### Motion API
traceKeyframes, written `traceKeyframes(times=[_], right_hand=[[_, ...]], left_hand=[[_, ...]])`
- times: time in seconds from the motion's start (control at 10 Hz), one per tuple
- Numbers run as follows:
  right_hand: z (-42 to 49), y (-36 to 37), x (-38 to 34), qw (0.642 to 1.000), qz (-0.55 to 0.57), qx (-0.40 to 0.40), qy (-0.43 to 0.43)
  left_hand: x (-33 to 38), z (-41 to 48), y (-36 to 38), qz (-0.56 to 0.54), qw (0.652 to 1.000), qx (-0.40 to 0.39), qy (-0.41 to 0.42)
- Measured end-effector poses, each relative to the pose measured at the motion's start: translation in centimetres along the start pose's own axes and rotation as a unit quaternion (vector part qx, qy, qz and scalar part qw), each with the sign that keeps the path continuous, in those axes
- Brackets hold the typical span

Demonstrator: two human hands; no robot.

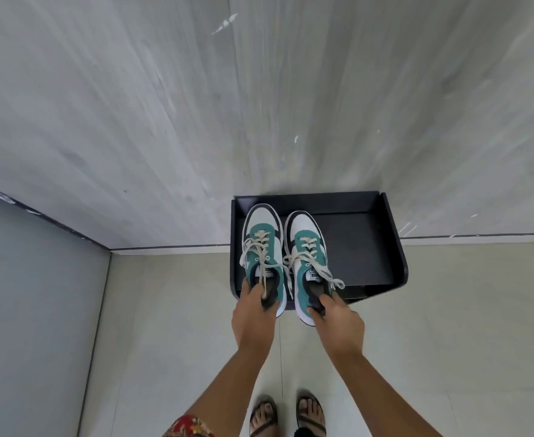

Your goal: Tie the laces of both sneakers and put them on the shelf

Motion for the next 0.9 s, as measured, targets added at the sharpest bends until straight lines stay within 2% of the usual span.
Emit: traceKeyframes(times=[0.2, 0.4, 0.6, 0.7, 0.8, 0.9], right_hand=[[1.0, 2.0, 0.7, 0.998, -0.052, -0.015, -0.028], [0.7, 2.0, 0.0, 0.999, -0.037, -0.022, -0.031], [0.3, 1.7, -0.3, 0.999, 0.029, -0.027, 0.017], [0.0, 0.9, -0.4, 0.997, 0.050, -0.042, 0.036], [-0.9, -1.1, -0.9, 0.996, 0.051, -0.049, 0.046], [-1.8, -4.0, -2.2, 0.995, 0.087, -0.030, 0.037]], left_hand=[[-1.7, 0.6, 2.6, 0.035, 0.999, -0.003, -0.017], [-2.0, 0.9, 2.7, 0.061, 0.998, -0.007, -0.024], [-1.7, 1.1, 2.2, 0.014, 0.998, -0.022, -0.050], [-1.2, 0.5, 1.6, -0.056, 0.997, -0.042, -0.038], [-0.5, -1.5, -0.2, -0.071, 0.997, -0.029, -0.017], [0.5, -3.7, -3.0, -0.081, 0.996, 0.016, -0.028]])
Point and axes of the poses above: each hand's wrist, its own z-axis towards the middle knuckle, its own y-axis out of the palm, x = y × z, the point moved 4 cm from there along z, towards the middle knuckle, and after that the axes turned 10 degrees about z, right-handed, at the moved point
